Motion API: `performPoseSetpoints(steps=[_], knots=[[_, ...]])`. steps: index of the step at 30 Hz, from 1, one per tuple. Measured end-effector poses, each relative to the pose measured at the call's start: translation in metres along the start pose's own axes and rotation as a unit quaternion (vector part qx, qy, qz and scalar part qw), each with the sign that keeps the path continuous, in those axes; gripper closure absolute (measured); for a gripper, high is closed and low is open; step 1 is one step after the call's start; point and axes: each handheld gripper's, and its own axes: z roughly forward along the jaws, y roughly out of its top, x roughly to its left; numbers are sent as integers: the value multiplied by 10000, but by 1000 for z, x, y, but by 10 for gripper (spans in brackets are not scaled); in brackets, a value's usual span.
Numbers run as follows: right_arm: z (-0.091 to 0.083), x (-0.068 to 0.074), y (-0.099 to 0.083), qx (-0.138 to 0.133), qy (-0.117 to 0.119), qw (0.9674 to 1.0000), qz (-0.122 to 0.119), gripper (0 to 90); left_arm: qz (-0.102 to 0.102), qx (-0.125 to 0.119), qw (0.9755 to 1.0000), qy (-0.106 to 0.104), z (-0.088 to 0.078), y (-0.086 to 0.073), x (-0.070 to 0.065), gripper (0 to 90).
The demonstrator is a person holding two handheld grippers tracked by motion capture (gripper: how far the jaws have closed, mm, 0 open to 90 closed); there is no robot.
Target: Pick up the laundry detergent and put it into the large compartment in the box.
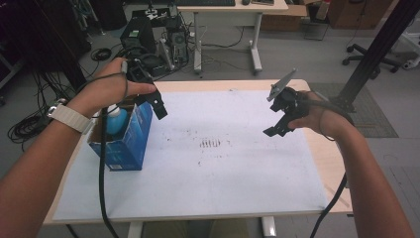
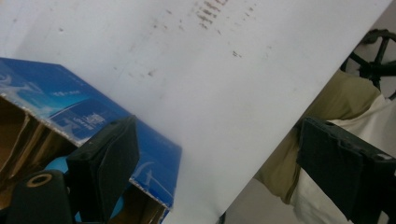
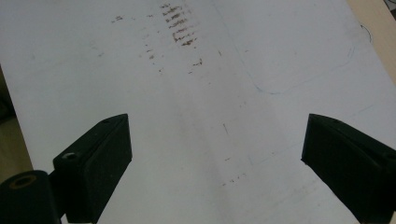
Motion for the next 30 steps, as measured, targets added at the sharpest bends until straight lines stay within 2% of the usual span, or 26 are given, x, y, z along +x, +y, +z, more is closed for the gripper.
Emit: performPoseSetpoints(steps=[11, 20, 30], knots=[[1, 1, 3, 5, 12, 10000, -26, 86, 454, 33, 9988, -167, 8, 5, -8, 133], [-1, 1, 5, -5, 7, 10000, -25, 86, 712, 31, 9970, -289, 15, 8, -14, 133], [1, 0, 6, -20, 24, 10000, -36, 86, 919, -84, 9953, -280, 19, 13, -18, 133]])
